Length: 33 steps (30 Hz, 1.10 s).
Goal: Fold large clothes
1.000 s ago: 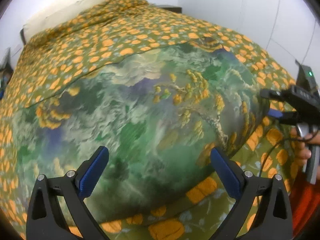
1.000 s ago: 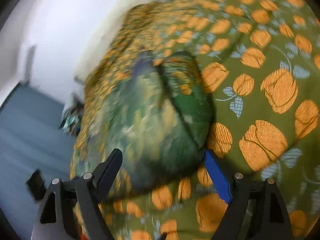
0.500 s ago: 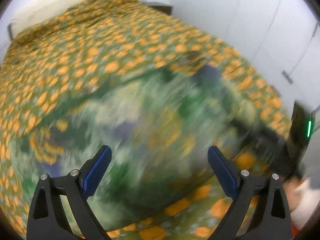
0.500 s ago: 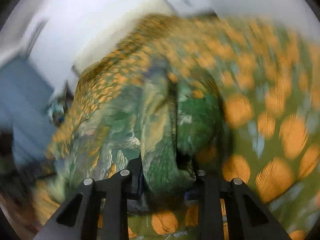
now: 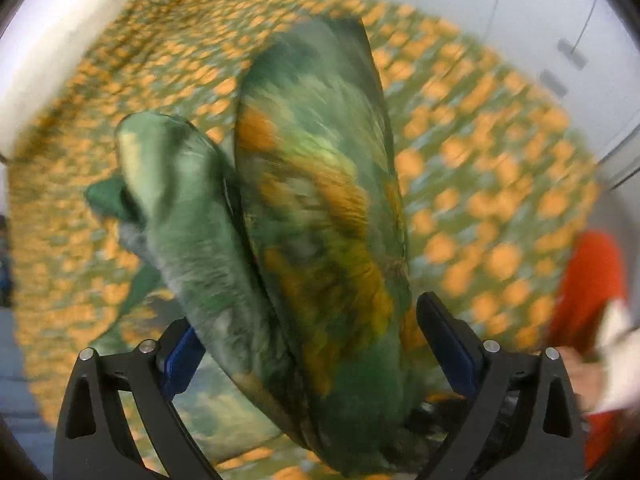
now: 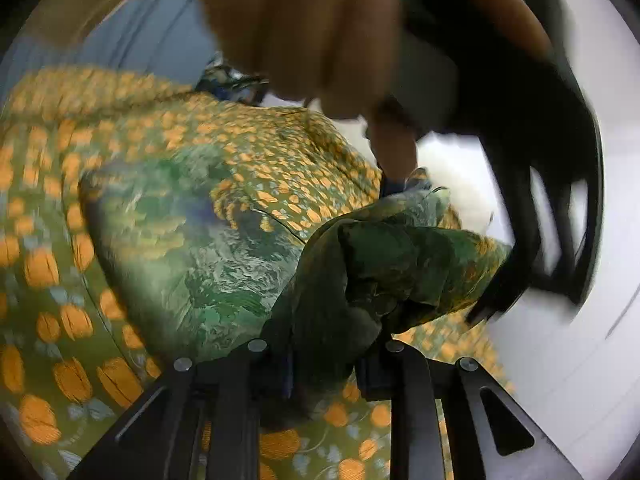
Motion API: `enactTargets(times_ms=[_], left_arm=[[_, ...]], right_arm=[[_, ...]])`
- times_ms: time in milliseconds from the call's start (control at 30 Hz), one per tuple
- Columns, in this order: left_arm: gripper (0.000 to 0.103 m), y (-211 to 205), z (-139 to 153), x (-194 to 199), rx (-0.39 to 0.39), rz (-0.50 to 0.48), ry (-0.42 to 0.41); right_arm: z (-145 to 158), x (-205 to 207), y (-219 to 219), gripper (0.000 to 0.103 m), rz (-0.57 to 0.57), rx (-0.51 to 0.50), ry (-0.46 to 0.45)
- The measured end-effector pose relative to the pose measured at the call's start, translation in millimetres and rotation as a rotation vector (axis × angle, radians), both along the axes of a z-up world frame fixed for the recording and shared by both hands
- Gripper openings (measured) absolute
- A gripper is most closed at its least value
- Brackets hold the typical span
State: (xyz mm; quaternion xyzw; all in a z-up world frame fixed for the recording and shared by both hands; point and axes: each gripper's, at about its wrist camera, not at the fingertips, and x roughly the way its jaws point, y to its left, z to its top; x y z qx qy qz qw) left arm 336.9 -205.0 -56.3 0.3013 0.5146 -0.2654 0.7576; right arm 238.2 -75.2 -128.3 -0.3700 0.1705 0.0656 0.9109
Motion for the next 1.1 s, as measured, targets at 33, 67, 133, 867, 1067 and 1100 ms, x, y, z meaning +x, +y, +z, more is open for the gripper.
enactTargets(times_ms=[33,67,133,867,1067,1100], left_arm=[[0.091,0.3,-7.8,-1.5,0.034,0.010,-0.020],[0.069,0.9,-15.3,-3.0,0.064,0.029,-0.034],[0.045,7.2,-22.1,-1.1,0.040,0.073,0.001],[0.030,256.9,-3.1,57.7,-0.261,0.520,0.013],[0.035,325.1,-76.8,52.5,-0.342,0.661,0.111],[0.036,332.1,-86.2,51.8,-0.366,0.678,0.126]], right_arm=[[-4.2,-1.7,4.9,0.021,0.013,-0.026,-0.008],[-7.9,-4.1,9.8,0.021,0.024,-0.046,-0.011],[-11.5,-4.3,12.2,0.021,0.034,-0.049,-0.003],[28.5,-44.6,-58.6,0.085,0.026,0.537,0.216],[26.0,1.6,-56.8,0.073,0.005,0.649,0.366],[26.2,11.7,-52.9,0.068,0.007,0.660,0.386]])
